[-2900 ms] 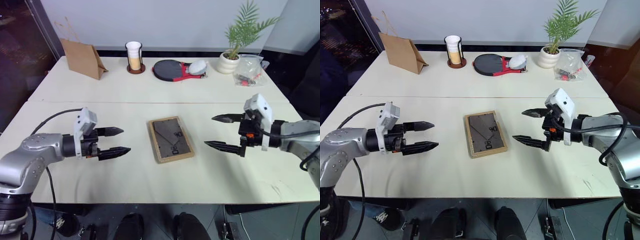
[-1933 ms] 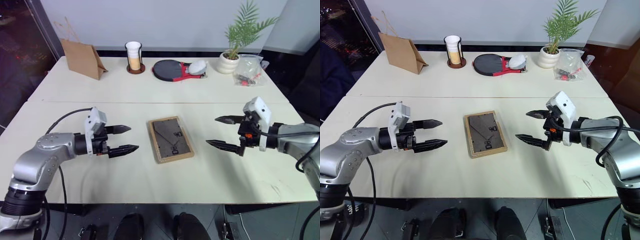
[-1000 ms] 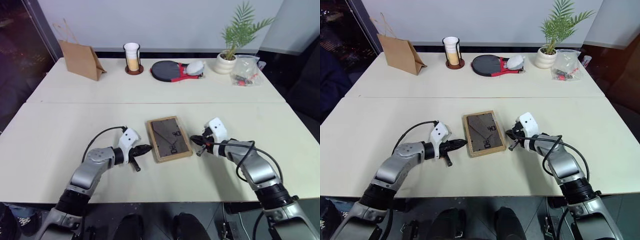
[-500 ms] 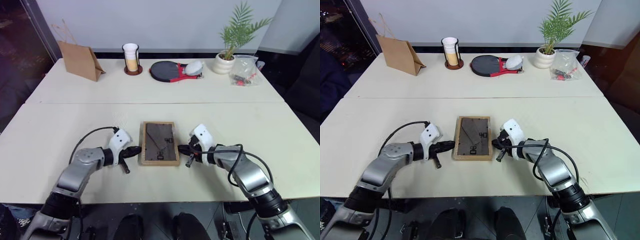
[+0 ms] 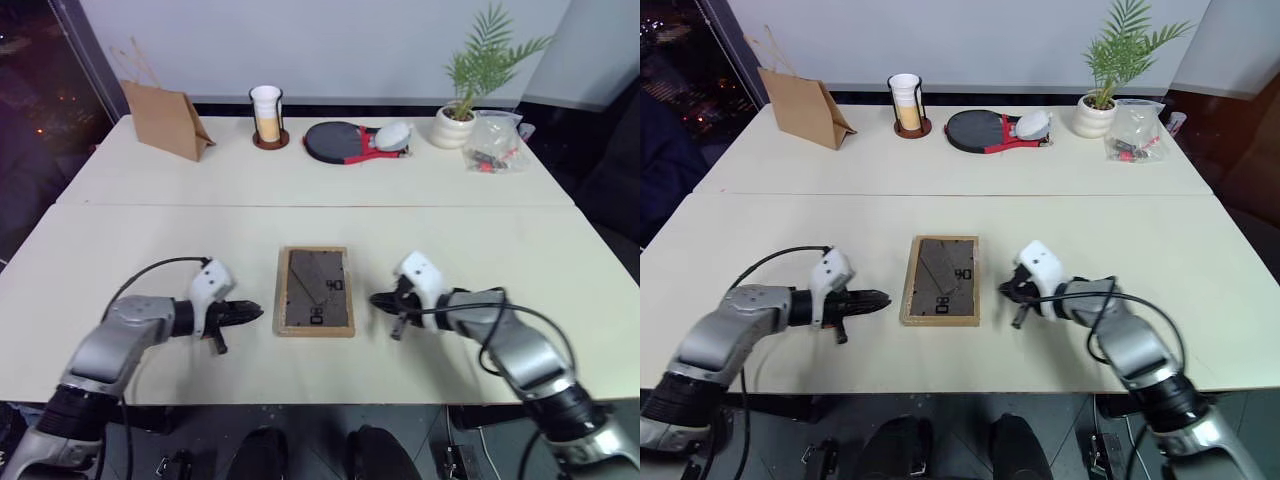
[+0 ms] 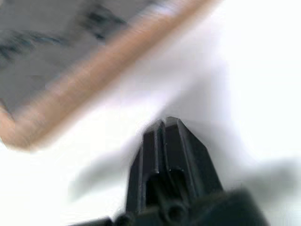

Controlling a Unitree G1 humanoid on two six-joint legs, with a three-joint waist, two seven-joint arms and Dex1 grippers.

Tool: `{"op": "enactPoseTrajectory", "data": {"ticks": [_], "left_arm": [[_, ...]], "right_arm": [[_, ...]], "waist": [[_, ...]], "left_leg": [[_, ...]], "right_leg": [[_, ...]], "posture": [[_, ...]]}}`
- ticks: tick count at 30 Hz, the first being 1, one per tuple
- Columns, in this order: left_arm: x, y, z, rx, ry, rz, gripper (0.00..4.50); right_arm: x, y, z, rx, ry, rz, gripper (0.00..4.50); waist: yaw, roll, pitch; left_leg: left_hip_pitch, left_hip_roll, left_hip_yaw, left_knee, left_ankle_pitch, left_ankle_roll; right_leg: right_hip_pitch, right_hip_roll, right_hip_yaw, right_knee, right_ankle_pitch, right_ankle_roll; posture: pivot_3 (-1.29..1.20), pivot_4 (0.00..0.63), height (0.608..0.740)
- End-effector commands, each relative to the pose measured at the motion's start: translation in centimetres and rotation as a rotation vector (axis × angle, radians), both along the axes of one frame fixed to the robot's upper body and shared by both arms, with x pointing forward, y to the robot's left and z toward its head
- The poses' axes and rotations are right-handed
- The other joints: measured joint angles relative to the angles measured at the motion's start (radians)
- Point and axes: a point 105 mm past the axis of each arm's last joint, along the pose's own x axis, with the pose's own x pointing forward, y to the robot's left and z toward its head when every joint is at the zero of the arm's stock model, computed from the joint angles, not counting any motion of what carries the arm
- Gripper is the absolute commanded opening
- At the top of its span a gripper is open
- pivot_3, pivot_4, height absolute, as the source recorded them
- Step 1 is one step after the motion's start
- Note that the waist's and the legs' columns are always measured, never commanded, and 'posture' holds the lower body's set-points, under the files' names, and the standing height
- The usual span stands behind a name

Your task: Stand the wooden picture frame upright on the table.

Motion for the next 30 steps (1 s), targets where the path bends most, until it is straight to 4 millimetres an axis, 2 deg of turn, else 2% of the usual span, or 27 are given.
{"op": "enactPoseTrajectory", "data": {"ticks": [1,2,3,4,5,10,14,21,25,28,29,30], "left_arm": [[-0.9,-1.3,1.8,-0.145,0.136,-0.051,2.84],[-1.2,-1.6,2.0,-0.182,0.189,-0.057,3.31],[-1.4,-1.8,2.0,-0.207,0.229,-0.055,3.98],[-1.6,-2.0,1.9,-0.223,0.268,-0.046,4.30],[-1.8,-2.3,1.7,-0.231,0.304,-0.038,4.42],[-2.5,-3.1,0.2,-0.234,0.424,0.016,4.42],[-1.8,-3.3,-0.7,-0.246,0.462,0.091,4.42],[-0.8,-3.8,-1.8,-0.276,0.492,0.157,4.42],[-0.7,-4.3,-2.4,-0.321,0.531,0.168,4.42],[-0.4,-4.4,-2.3,-0.374,0.548,0.188,3.54],[-0.2,-4.3,-2.3,-0.385,0.551,0.199,2.97],[-0.1,-4.2,-2.2,-0.406,0.557,0.207,2.60]], "right_arm": [[-0.4,1.1,1.9,0.028,-0.062,0.071,0.00],[-0.4,1.1,1.9,0.028,-0.061,0.073,0.00],[-0.3,1.1,1.8,0.027,-0.058,0.073,0.00],[-0.3,1.2,1.6,0.027,-0.053,0.072,0.00],[-0.3,1.3,1.3,0.027,-0.049,0.073,0.00],[0.1,3.2,-0.3,0.028,-0.035,0.062,0.00],[-0.4,5.5,-1.4,0.040,-0.001,0.118,0.00],[-1.2,8.5,-0.9,0.095,0.014,0.227,0.00],[-1.2,9.1,-0.7,0.103,0.016,0.251,0.00],[-1.0,8.7,-0.9,0.081,0.012,0.244,0.00],[-1.0,8.6,-0.9,0.080,0.014,0.241,0.00],[-1.0,8.4,-1.0,0.079,0.017,0.238,0.00]], "waist": [[-0.003,0.000,0.000],[-0.005,0.000,0.000],[-0.007,0.000,0.000],[-0.007,0.000,0.000],[-0.007,0.000,0.000],[-0.007,0.000,0.000],[-0.002,0.000,0.000],[0.000,0.000,-0.002],[0.001,0.000,-0.004],[0.001,0.000,-0.004],[0.001,0.000,-0.004],[0.000,0.000,-0.004]], "left_leg": [[0.000,0.000,0.000,0.000,0.000,0.000],[0.000,0.000,0.000,0.000,0.000,0.000],[0.000,0.000,0.000,0.000,0.000,0.000],[0.000,0.000,0.000,0.000,0.000,0.000],[0.000,0.000,0.000,0.000,0.000,0.000],[0.000,0.000,-0.001,0.000,0.000,0.000],[0.000,0.000,0.000,0.000,0.000,0.000],[0.003,-0.002,-0.001,0.001,0.000,0.000],[0.004,-0.002,-0.001,0.001,0.000,0.000],[0.004,-0.002,-0.001,0.001,0.000,0.000],[0.004,-0.002,-0.002,0.001,0.000,0.000],[0.004,-0.002,-0.002,0.001,0.000,0.000]], "right_leg": [[0.000,0.000,0.000,0.000,0.000,0.000],[0.000,0.000,0.000,0.000,0.000,0.000],[0.000,0.001,0.000,0.000,0.000,0.000],[0.000,0.001,0.000,0.000,0.000,0.000],[0.000,0.002,0.001,0.000,0.000,0.000],[0.000,0.002,0.001,0.000,0.000,0.000],[0.000,0.000,0.001,0.000,0.000,0.000],[0.004,-0.001,0.001,0.000,0.000,0.000],[0.005,-0.001,0.000,0.000,0.000,0.000],[0.005,-0.002,0.000,0.000,0.000,0.000],[0.005,-0.002,0.000,0.000,0.000,0.000],[0.005,-0.002,0.000,0.000,0.000,0.000]], "posture": [[0.00,0.150,0.740],[0.00,0.150,0.740],[0.00,0.150,0.740],[0.00,0.150,0.740],[0.00,0.150,0.740],[0.00,0.150,0.740],[0.00,0.150,0.740],[0.00,0.150,0.740],[0.00,0.150,0.740],[0.00,0.150,0.740],[0.00,0.150,0.740],[0.00,0.150,0.740]]}}
